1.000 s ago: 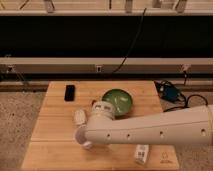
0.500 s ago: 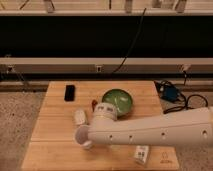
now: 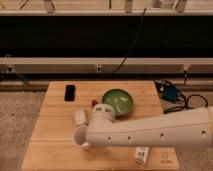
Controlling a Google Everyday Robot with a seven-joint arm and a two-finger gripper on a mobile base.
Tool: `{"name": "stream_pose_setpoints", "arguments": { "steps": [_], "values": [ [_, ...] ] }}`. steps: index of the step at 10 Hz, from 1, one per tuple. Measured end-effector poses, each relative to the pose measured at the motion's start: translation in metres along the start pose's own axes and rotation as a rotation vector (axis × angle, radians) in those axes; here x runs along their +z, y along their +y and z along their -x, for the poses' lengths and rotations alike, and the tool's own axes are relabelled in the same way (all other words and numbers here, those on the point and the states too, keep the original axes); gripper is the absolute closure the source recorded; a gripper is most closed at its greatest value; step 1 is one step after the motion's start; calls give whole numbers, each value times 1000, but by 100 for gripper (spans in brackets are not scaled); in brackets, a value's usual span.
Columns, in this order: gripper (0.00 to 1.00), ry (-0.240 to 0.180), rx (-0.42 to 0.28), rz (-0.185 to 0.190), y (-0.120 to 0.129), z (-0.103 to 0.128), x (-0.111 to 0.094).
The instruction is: Pick up the ceramic cup
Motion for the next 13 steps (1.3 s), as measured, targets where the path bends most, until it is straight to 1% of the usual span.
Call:
{"name": "stream_pose_setpoints", "arguments": {
  "steps": [3, 5, 7, 8, 10, 12, 13],
  "values": [
    [20, -1, -20, -6, -3, 5, -1],
    [20, -16, -39, -4, -4, 10, 2],
    [20, -46, -68, 3, -8, 20, 7],
    [20, -60, -79, 16, -7, 23, 12],
    [23, -97, -95, 31, -5, 26, 24],
    [38, -127, -97, 31, -4, 28, 31],
    [50, -141, -99, 23, -5, 29, 35]
  ]
}}
